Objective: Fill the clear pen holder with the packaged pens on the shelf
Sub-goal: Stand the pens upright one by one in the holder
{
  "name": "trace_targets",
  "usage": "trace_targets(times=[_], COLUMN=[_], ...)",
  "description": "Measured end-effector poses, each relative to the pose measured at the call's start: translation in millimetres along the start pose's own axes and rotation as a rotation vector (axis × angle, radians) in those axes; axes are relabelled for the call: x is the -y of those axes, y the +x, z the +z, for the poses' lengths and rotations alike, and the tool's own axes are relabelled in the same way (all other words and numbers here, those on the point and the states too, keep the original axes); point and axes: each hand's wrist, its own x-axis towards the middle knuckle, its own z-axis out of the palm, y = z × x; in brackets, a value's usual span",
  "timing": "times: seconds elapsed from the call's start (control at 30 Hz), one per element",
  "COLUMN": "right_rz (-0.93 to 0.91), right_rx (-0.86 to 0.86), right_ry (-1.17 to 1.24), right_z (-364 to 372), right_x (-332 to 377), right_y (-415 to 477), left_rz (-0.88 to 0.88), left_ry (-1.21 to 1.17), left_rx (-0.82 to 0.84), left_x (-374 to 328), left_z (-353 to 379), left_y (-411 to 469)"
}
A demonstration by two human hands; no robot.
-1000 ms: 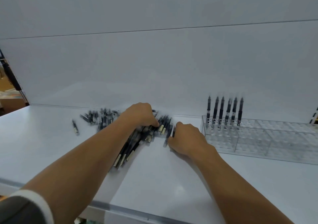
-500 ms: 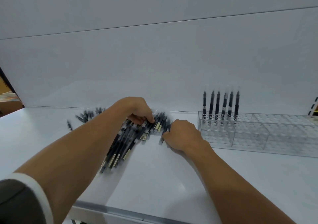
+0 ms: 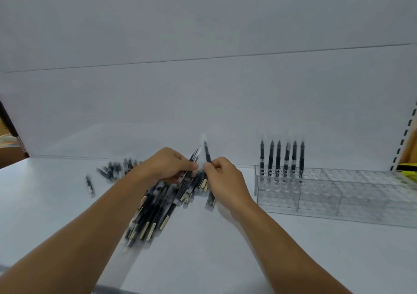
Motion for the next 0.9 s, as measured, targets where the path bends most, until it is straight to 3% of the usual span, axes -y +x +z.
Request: trace_targets(times=[0.2,0.47,0.67,0.9], right_rz=[-0.145,-0.252,-0.312,-0.336], right_rx=[0.004,-0.003,-0.177,-0.530], right_ry=[0.061,0.028,-0.126,-0.166], right_z=[-13.5,-85.5,-154.5,-197.2], right_x=[11.5,10.5,-15.1,-47.0], right_y=[-16.7,-18.5,-11.7,-5.9], left_rz=[0.095,0.194,0.360,0.490], left_ry=[-0.238,-0.579,-0.719,-0.764], left_rx=[-0.126,-0.313,-0.272,-0.262], left_x=[-3.7,-9.7,-37.6,-73.5], left_z=[6.5,43.2,80.8,123.1], left_y=[-21.6,-22.2,-17.0,-6.7])
